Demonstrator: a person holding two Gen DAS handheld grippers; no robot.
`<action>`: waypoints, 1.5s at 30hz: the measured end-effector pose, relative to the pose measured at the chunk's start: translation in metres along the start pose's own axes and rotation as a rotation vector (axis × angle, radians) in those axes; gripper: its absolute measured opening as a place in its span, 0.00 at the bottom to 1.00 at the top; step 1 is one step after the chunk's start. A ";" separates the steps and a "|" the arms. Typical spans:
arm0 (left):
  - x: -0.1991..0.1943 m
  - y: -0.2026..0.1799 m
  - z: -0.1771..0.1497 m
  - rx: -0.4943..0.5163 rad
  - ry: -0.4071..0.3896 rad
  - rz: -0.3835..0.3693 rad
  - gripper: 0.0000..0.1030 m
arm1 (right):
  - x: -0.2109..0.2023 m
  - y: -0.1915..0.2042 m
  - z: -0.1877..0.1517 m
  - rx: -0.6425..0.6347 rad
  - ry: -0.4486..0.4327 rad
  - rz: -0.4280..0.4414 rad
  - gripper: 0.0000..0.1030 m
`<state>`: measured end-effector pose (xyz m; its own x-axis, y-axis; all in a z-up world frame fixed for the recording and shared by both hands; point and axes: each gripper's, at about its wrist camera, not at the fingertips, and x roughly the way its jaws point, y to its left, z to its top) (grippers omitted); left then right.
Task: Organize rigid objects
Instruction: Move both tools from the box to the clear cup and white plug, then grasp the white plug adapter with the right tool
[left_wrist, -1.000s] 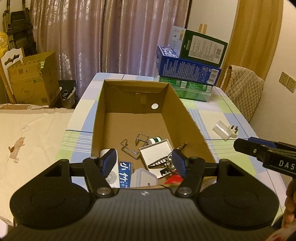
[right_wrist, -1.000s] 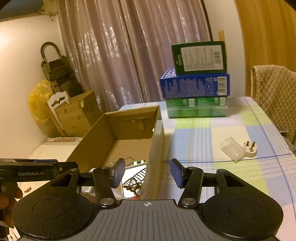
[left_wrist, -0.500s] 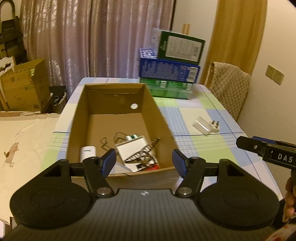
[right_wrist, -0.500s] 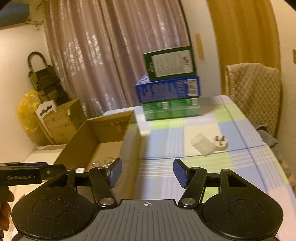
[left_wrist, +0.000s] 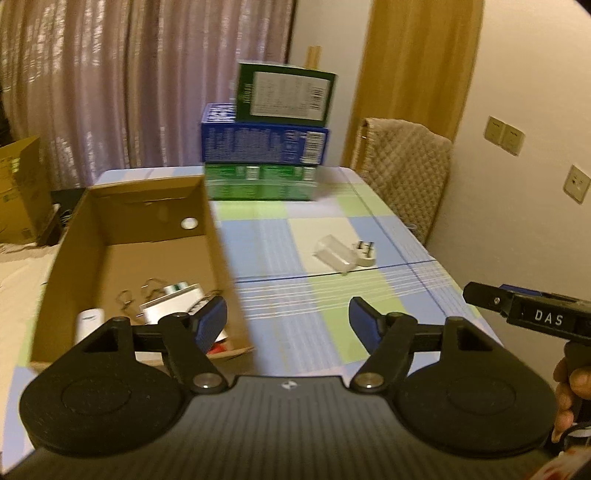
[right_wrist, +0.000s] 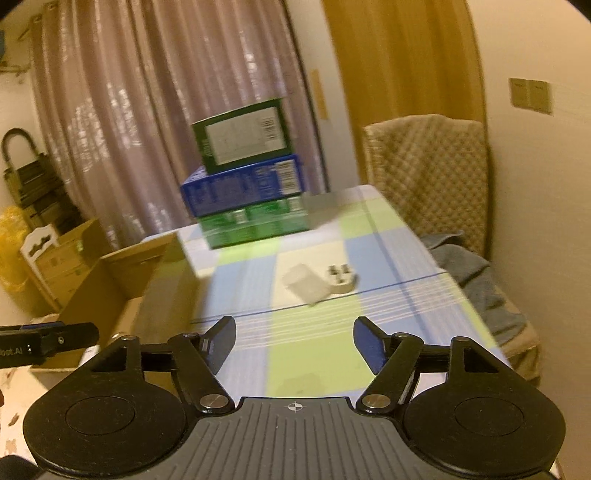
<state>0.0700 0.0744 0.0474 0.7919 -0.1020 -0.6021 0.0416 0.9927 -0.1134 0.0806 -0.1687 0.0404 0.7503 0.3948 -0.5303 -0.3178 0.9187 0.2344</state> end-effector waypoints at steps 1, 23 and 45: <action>0.007 -0.007 0.002 0.009 0.004 -0.007 0.69 | 0.001 -0.006 0.001 0.003 -0.002 -0.008 0.67; 0.200 -0.061 0.028 -0.003 0.103 -0.001 0.75 | 0.152 -0.093 0.027 -0.216 0.129 -0.018 0.69; 0.300 -0.046 0.029 -0.010 0.151 0.073 0.77 | 0.305 -0.097 0.023 -0.344 0.191 0.087 0.69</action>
<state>0.3231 -0.0002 -0.1045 0.6923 -0.0387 -0.7206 -0.0193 0.9972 -0.0721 0.3539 -0.1372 -0.1253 0.6013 0.4357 -0.6698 -0.5749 0.8181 0.0161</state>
